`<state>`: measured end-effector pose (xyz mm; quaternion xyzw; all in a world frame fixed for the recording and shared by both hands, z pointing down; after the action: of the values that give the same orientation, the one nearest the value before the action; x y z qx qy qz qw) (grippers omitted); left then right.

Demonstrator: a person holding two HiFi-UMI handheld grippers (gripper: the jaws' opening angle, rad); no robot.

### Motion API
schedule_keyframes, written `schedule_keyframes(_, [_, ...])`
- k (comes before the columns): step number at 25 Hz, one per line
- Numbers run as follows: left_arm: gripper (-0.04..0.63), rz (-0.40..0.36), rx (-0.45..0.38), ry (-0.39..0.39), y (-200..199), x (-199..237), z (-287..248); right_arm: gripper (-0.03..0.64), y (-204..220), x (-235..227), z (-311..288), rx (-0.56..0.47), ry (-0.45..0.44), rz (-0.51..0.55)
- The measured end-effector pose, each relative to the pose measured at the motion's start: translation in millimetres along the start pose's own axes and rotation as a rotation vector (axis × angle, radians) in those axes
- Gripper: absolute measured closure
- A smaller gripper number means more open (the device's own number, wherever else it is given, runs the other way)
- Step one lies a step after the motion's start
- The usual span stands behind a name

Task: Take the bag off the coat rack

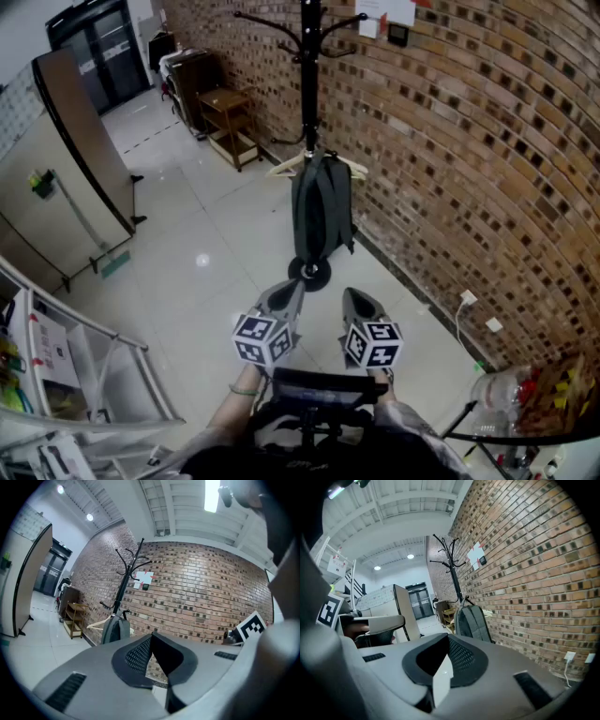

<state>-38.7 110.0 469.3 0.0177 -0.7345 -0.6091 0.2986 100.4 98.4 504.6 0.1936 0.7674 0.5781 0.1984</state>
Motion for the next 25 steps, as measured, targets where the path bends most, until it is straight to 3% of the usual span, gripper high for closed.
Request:
schedule_keyframes(4, [0.588, -0.017, -0.027, 0.016, -7, -12, -8, 0.618, 4, -6, 0, 0.013, -0.014, -0.002])
schedule_keyframes(10, [0.588, 0.072, -0.052, -0.011, -11, -3, -23, 0.618, 7, -23, 0, 0.017, -0.037, -0.013])
schedule_keyframes(17, [0.588, 0.102, -0.045, -0.037, -23, 6, -38, 0.618, 15, -45, -2, 0.045, -0.051, -0.034])
schedule_keyframes(25, [0.588, 0.113, -0.054, 0.009, -41, 30, -75, 0.618, 9, -59, -36, 0.049, -0.045, -0.046])
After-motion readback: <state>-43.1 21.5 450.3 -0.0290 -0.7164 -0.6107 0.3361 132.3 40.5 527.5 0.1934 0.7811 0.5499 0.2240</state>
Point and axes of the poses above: the fingertips, and each gripper's own axes: z backward along the fingers, x to its left, y out of its underside, the point moved 3 cm from there along z, backward along the fingers, and after that the axes turned 11 degrees about z, right-handed, at the moved point
